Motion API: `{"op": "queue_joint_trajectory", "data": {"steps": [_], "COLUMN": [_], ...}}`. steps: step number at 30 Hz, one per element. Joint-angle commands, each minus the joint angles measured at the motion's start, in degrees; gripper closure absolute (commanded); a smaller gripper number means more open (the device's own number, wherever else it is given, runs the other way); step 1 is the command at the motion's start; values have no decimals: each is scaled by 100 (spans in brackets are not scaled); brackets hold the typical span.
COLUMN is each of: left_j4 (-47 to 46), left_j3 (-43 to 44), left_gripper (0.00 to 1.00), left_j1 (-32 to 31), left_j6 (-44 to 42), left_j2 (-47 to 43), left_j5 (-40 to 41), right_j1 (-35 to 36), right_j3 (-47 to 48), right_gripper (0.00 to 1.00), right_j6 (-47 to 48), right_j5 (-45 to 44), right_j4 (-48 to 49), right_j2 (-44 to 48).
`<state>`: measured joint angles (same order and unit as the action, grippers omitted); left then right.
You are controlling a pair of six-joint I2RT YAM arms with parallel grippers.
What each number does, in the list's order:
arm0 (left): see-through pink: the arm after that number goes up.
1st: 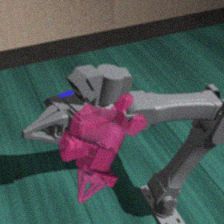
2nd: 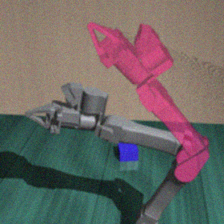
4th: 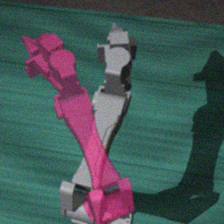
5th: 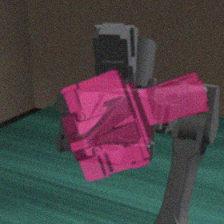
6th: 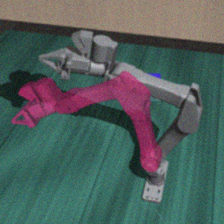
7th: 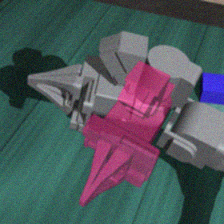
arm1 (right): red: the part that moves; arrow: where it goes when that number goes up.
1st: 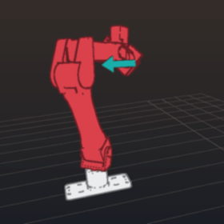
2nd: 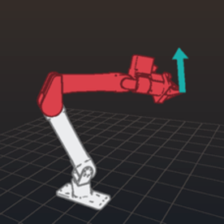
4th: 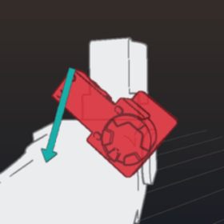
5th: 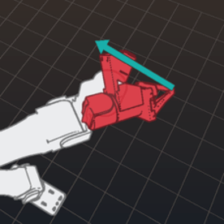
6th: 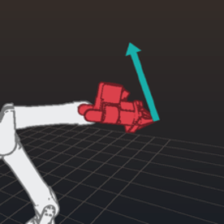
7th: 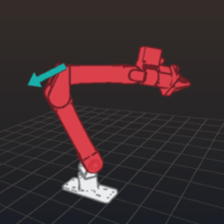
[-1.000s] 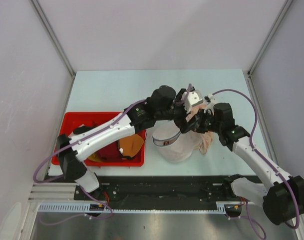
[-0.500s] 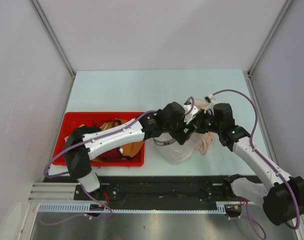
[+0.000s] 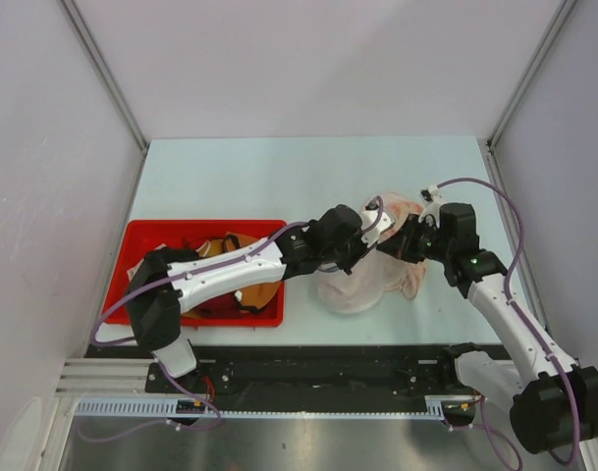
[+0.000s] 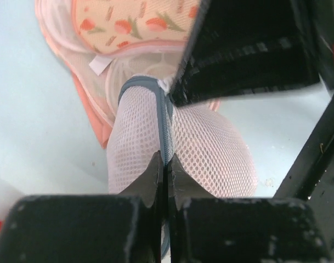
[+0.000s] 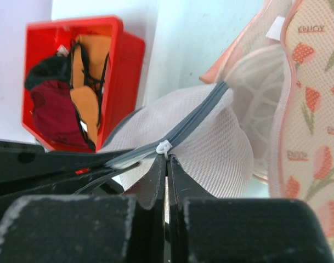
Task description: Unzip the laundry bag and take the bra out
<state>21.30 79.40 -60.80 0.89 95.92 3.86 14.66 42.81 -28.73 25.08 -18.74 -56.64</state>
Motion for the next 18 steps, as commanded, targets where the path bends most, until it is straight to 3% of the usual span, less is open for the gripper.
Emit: {"op": "queue_joint_trajectory", "data": {"steps": [1, 6, 18], "left_j4": [-581, -1889, -3202], "left_j3": [-633, -1697, -2551], "left_gripper": [99, 100, 100], "left_j1": [-3, 15, 516], "left_j6": [-922, -1380, -1337], "left_j2": [-914, -1812, -2947], "left_j5": [-517, -273, -975], "right_j1": [-1049, -1421, -1422], "right_j3": [96, 52, 44], "right_gripper": [100, 100, 100], "right_j6": [87, 78, -98], "right_j5": [304, 533, 604], "right_j4": [327, 591, 1154], "right_j2": [57, -365, -831]}}
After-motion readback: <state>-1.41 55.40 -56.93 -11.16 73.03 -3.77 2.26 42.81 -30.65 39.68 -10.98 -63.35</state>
